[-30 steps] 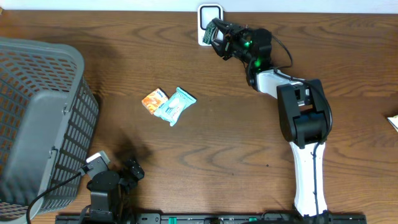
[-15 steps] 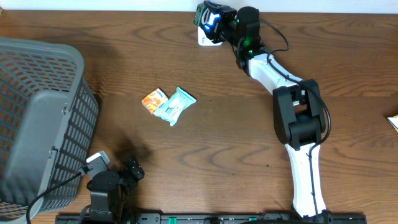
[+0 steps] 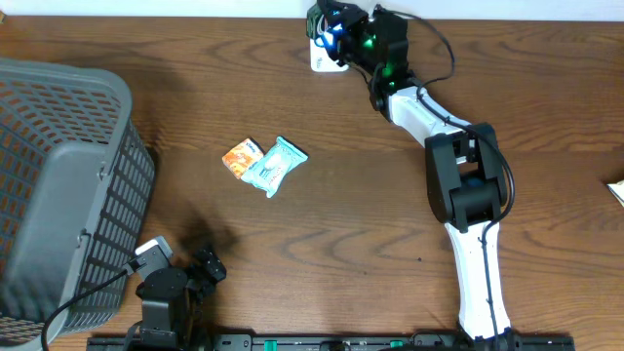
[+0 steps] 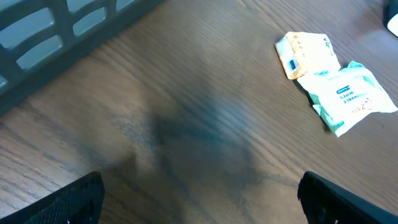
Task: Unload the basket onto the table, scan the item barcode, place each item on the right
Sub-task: 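Hold the box's barcode face against the scanner window, then carry the Zam-Buk box right and set it down at the table edge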
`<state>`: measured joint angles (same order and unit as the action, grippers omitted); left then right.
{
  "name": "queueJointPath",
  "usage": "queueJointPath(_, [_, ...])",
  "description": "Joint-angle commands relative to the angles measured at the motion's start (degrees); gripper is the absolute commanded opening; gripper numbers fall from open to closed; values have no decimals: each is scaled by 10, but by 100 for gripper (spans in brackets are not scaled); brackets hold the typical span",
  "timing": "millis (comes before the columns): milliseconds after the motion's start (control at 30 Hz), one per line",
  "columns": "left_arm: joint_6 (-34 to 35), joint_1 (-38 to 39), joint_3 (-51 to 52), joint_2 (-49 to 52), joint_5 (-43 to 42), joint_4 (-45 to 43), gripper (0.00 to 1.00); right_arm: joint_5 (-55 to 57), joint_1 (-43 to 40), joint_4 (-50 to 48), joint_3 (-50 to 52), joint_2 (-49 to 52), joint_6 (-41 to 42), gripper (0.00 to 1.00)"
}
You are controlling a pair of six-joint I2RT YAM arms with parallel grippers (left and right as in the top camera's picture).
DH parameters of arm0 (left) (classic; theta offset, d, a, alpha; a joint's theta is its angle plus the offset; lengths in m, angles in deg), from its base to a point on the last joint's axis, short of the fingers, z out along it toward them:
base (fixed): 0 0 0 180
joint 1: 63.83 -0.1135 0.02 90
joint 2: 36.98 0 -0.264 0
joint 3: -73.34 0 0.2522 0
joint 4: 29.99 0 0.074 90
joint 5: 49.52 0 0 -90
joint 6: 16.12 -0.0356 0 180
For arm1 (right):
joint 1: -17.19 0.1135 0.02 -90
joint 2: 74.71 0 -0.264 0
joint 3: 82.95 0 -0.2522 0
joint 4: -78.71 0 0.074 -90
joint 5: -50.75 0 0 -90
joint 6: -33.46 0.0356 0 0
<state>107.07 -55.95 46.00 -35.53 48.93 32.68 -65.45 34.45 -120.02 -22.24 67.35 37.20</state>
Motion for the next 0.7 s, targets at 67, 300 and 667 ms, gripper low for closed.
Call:
queueJointPath(67, [-3, -2, 3, -1, 17, 35, 98, -46, -21, 67, -13, -34, -162, 28])
queueJointPath(300, [-3, -2, 3, -1, 17, 35, 98, 144, -68, 487, -13, -194, -452, 30])
queueJointPath(667, [-3, -2, 3, -1, 17, 35, 98, 592, -246, 941, 3, -278, -508, 41])
